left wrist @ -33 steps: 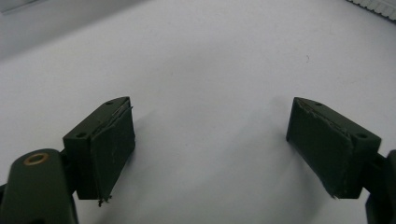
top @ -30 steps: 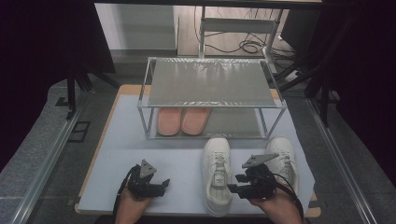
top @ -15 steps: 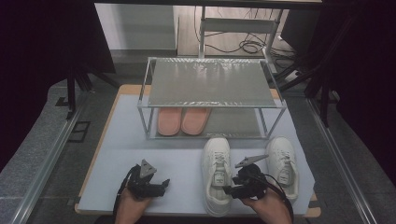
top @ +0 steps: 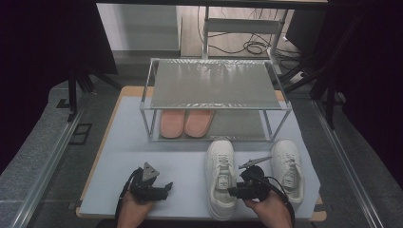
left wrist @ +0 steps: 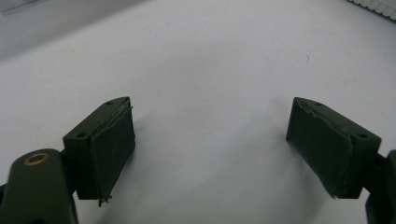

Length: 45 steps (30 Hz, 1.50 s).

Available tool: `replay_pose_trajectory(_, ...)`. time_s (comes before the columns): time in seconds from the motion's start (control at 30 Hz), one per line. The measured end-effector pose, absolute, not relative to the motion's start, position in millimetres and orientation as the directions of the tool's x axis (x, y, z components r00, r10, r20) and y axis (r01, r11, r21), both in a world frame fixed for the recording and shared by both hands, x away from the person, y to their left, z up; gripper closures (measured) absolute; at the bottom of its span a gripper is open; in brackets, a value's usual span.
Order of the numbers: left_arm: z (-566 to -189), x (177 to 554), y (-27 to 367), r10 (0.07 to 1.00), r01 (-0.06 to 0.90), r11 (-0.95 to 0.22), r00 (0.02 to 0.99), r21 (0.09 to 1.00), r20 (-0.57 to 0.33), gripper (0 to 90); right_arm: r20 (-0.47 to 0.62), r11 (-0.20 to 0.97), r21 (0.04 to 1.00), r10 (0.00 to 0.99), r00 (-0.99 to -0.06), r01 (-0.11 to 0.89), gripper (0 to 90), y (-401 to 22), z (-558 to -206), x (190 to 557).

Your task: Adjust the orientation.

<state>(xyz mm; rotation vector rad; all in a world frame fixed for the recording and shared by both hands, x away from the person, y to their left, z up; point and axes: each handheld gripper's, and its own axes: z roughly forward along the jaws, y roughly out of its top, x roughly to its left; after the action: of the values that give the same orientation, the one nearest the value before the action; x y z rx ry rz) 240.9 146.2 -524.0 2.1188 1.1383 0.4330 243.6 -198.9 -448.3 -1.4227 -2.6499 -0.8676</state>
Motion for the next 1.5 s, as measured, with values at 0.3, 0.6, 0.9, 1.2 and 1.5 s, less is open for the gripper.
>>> replay_pose_trajectory(0.3, -524.1, 240.9, 146.2, 0.827, 0.600, -0.382, 0.561, 0.703, -0.028, 15.3, 0.197, 0.444, 0.467, 0.790, -0.580, 0.764, 80.8, -207.3, -443.8, 246.8)
replay_pose_trajectory(0.6, -524.2, 240.9, 145.9, 0.829, 0.600, -0.377, 0.558, 0.705, -0.031, 15.3, 0.292, 0.442, 0.461, 0.743, -0.602, 0.770, 82.3, -218.6, -436.1, 256.9)
replay_pose_trajectory(0.9, -524.2, 240.8, 145.8, 0.829, 0.600, -0.377, 0.558, 0.705, -0.032, 15.3, 0.432, 0.400, 0.459, 0.680, -0.593, 0.793, 82.7, -229.5, -434.3, 262.1)
replay_pose_trajectory(1.2, -524.2, 240.9, 145.9, 0.828, 0.598, -0.380, 0.559, 0.706, -0.029, 15.3, 0.540, 0.348, 0.497, 0.593, -0.597, 0.795, 83.0, -235.5, -424.2, 267.5)
replay_pose_trajectory(1.5, -524.0, 240.9, 146.1, 0.827, 0.600, -0.383, 0.561, 0.703, -0.028, 15.3, 0.608, 0.298, 0.493, 0.554, -0.569, 0.817, 83.8, -242.5, -425.7, 273.3)
